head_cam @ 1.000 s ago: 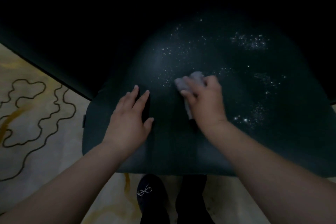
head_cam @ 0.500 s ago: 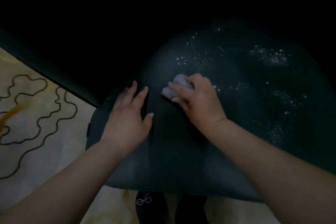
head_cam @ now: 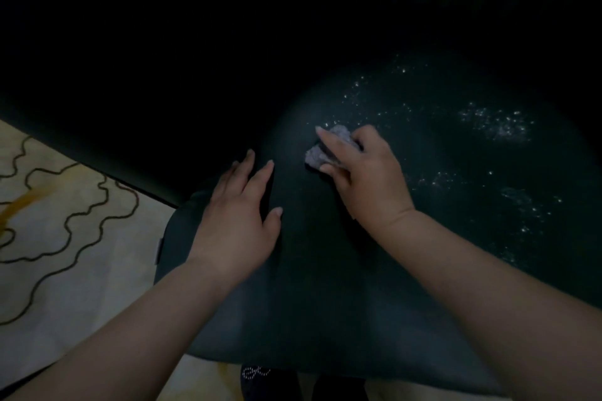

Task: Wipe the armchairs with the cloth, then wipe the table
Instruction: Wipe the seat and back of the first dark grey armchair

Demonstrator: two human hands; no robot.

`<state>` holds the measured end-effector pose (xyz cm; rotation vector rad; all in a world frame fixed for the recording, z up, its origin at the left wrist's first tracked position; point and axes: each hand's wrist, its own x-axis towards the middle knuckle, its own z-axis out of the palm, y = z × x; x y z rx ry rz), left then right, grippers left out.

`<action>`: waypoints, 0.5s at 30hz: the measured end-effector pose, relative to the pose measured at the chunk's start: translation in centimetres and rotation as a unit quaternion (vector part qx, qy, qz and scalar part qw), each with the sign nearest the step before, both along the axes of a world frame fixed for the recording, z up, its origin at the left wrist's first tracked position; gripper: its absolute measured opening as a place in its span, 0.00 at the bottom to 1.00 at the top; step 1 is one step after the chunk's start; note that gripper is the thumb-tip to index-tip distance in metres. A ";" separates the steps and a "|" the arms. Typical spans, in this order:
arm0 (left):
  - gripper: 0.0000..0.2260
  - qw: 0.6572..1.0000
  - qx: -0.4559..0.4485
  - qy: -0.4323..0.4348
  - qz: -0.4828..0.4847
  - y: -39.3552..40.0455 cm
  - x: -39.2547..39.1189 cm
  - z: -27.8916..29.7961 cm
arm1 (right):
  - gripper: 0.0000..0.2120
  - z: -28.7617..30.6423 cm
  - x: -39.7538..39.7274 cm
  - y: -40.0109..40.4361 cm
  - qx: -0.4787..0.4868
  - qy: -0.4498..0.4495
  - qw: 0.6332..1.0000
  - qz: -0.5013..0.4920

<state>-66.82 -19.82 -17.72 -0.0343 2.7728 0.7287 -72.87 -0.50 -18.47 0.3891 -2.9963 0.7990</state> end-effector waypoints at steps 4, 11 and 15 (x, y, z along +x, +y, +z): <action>0.31 1.000 0.005 0.006 -0.001 0.2 -0.5 0.0 | 0.34 0.2 0.4 -1.3 0.019 -0.032 0.998 -0.047; 0.31 1.000 -0.001 0.007 -0.002 0.2 -0.5 -0.2 | 0.20 0.2 0.7 -2.9 -0.015 0.000 0.998 0.057; 0.33 1.000 0.008 0.008 -0.009 -0.2 -0.7 -0.3 | 0.20 -0.3 -2.6 0.3 -0.024 -0.012 0.995 -0.093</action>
